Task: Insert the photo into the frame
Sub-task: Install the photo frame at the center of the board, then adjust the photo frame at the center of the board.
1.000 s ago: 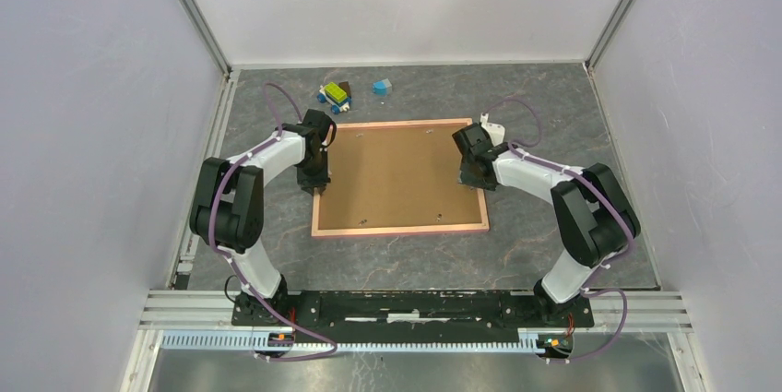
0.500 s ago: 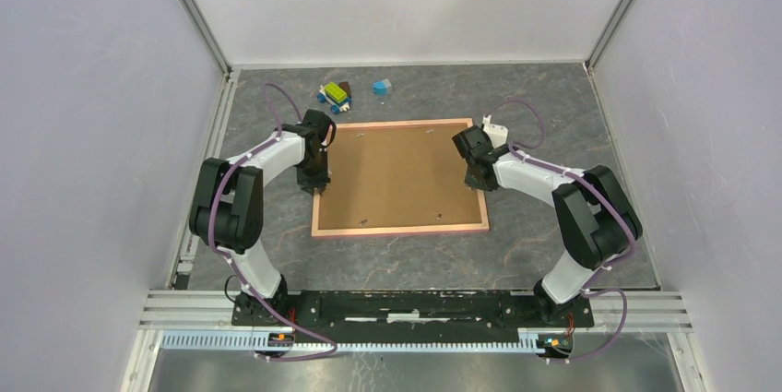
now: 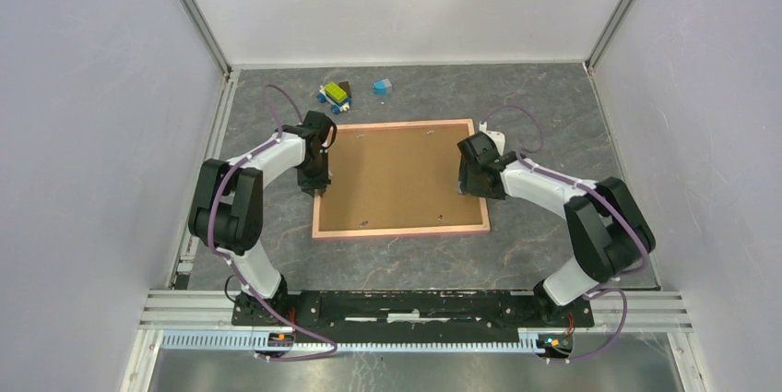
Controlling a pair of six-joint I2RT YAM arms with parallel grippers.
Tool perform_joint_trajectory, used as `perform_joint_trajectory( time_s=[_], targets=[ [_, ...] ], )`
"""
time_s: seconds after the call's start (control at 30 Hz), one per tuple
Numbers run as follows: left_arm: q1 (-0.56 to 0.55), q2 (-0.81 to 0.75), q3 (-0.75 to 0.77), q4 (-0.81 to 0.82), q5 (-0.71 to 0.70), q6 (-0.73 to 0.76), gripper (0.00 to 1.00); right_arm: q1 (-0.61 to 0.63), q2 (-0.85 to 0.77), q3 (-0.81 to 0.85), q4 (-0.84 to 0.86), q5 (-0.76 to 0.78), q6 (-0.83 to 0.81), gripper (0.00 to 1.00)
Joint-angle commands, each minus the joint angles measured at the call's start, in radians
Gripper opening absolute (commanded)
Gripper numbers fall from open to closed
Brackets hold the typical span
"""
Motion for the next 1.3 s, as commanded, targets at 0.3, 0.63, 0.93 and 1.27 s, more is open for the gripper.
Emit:
perform_joint_trajectory(
  time_s=[0.3, 0.63, 0.93, 1.27],
  targets=[
    [-0.082, 0.004, -0.028, -0.019, 0.025, 0.022, 0.02, -0.048, -0.191, -0.016, 0.093, -0.209, -0.525, 0.98],
    [-0.162, 0.009, -0.013, -0.025, -0.029, 0.060, 0.02, -0.103, -0.159, -0.104, 0.162, -0.353, -0.511, 0.98],
    [-0.200, 0.072, 0.068, -0.054, -0.107, 0.115, 0.02, -0.129, -0.195, -0.183, 0.153, -0.324, -0.484, 0.98],
    [-0.168, 0.303, 0.390, -0.126, -0.076, 0.004, 0.02, -0.036, -0.494, -0.449, 0.273, -0.587, -0.229, 0.90]
  ],
)
